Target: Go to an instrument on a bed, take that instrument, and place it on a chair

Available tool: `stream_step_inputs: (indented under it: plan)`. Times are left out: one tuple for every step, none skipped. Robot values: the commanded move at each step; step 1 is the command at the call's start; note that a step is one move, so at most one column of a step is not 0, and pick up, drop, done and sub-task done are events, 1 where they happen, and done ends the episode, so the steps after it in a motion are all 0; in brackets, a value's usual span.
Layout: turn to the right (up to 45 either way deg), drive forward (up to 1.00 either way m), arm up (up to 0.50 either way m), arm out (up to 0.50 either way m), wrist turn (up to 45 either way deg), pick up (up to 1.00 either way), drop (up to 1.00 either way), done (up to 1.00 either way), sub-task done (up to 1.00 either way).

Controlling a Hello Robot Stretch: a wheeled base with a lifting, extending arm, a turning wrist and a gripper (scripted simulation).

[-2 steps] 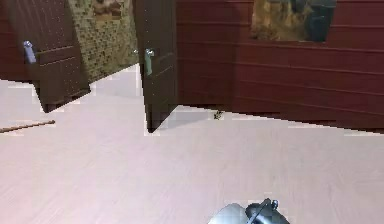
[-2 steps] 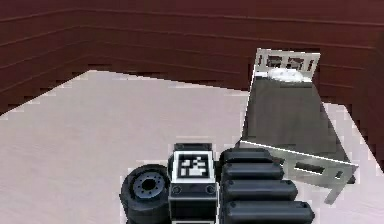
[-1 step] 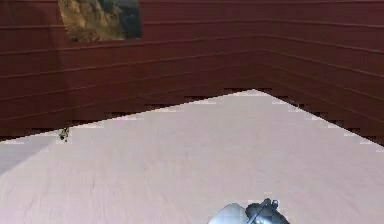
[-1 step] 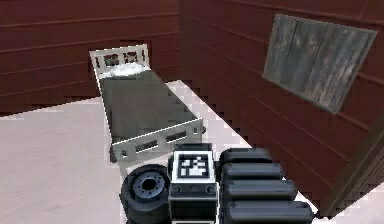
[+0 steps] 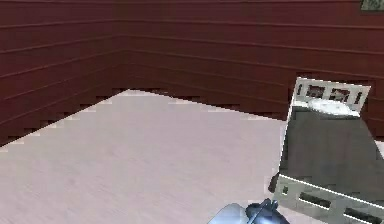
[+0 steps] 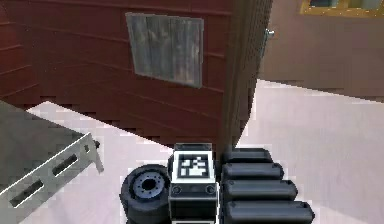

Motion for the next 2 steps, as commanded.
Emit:
stream_step_inputs:
  plan:
    - [0.0,0.20,0.00,0.00,0.0,0.00,0.00,0.00,0.00]
    - [-45.0,0.00,0.00,0.00,0.0,0.00,0.00,0.00,0.00]
